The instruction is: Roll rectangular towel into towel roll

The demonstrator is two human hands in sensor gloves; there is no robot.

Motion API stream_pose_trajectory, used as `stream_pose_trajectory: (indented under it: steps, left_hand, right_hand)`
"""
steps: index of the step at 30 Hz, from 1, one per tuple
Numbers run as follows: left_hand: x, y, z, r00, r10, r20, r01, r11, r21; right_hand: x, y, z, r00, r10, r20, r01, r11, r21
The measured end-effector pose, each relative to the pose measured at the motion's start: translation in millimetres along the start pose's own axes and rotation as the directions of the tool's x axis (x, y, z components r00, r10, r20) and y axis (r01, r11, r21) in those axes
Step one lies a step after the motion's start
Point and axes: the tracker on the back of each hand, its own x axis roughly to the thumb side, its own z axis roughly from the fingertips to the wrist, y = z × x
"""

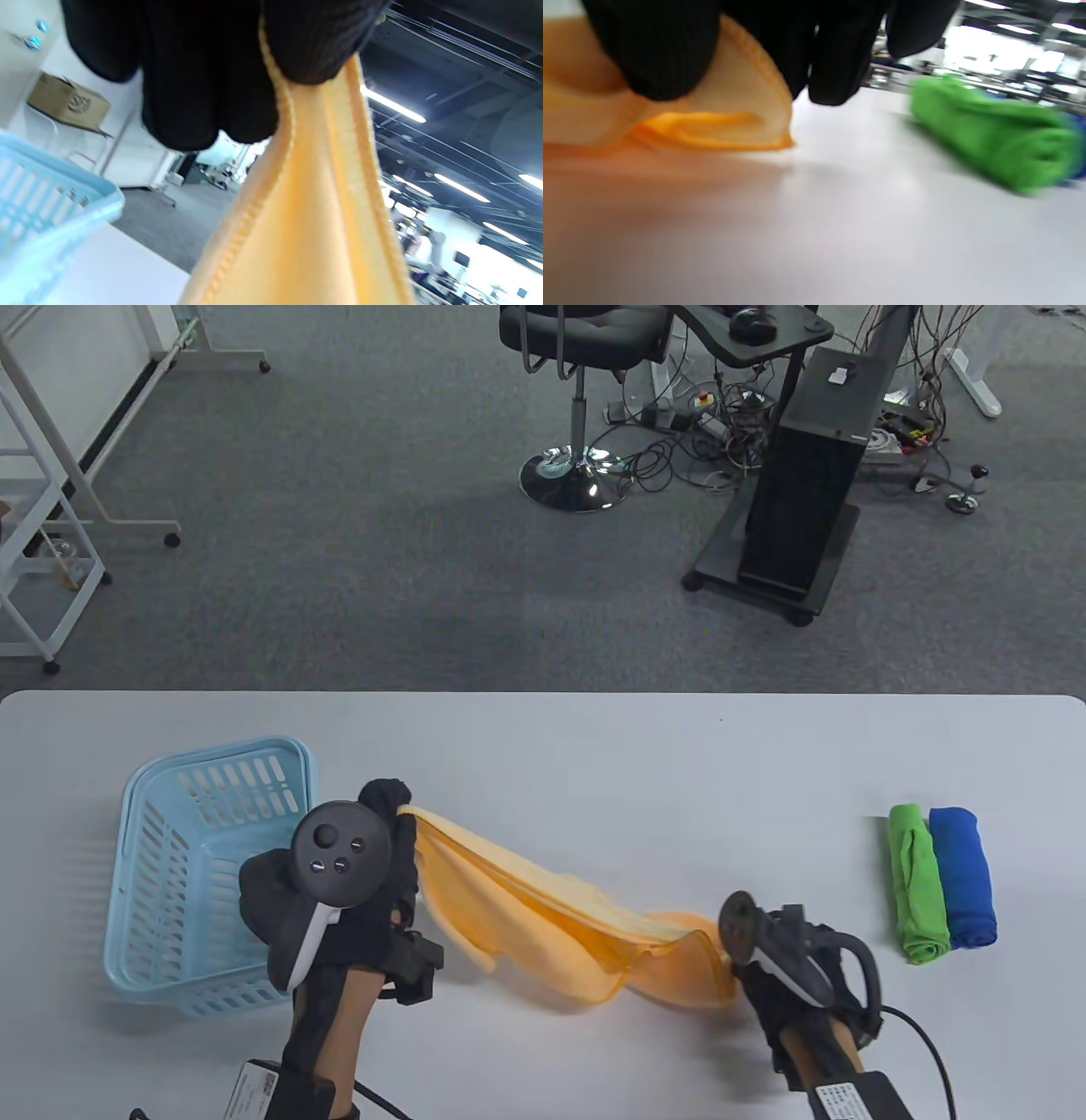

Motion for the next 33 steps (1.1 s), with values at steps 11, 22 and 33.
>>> stream_pose_trajectory:
  steps: [11, 22, 33]
  left_hand:
    - [5, 22, -12, 0.977, -0.208, -0.052, 0.211, 0.976, 0.055]
    - [29, -12, 2, 0.945, -0.324, 0.049, 0.325, 0.946, -0.007]
    - [42, -41, 8, 0.945, -0.303, 0.125, 0.314, 0.947, -0.075]
  right_hand:
    - [-81, -67, 3, 0.935, -0.325, -0.144, 0.314, 0.945, -0.094]
    - [-42, -54, 14, 0.952, -0.305, 0.041, 0.3, 0.949, 0.094]
    - [-5, 37, 50, 0.965, -0.128, 0.231, 0.05, 0.948, 0.314]
